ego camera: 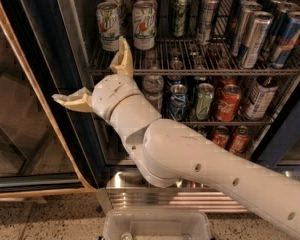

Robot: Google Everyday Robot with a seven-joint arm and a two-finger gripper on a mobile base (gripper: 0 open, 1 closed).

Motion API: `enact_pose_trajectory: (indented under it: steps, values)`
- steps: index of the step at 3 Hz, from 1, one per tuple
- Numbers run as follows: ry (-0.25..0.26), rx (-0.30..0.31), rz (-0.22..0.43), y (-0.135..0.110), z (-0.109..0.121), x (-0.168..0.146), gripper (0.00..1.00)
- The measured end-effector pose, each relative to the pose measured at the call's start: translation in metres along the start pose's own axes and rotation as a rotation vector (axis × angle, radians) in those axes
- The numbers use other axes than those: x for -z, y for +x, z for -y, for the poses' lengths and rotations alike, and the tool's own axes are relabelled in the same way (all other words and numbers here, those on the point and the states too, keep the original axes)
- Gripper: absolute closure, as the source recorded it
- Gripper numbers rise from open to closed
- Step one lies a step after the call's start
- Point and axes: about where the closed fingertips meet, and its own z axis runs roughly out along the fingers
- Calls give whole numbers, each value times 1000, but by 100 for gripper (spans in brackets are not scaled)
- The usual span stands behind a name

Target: Pick 7up can from top shelf of fridge

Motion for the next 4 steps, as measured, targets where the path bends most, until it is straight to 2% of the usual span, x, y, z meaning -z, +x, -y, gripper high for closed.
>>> enact_pose_trajectory:
  steps: [1,2,3,4]
  values:
    - [41,-1,0,-6,-2,7,0]
    - [119,24,-13,-22,-4,26,0]
    - [175,56,-22,-36,-2,43,0]
    - [227,58,-21,-38,9,54,0]
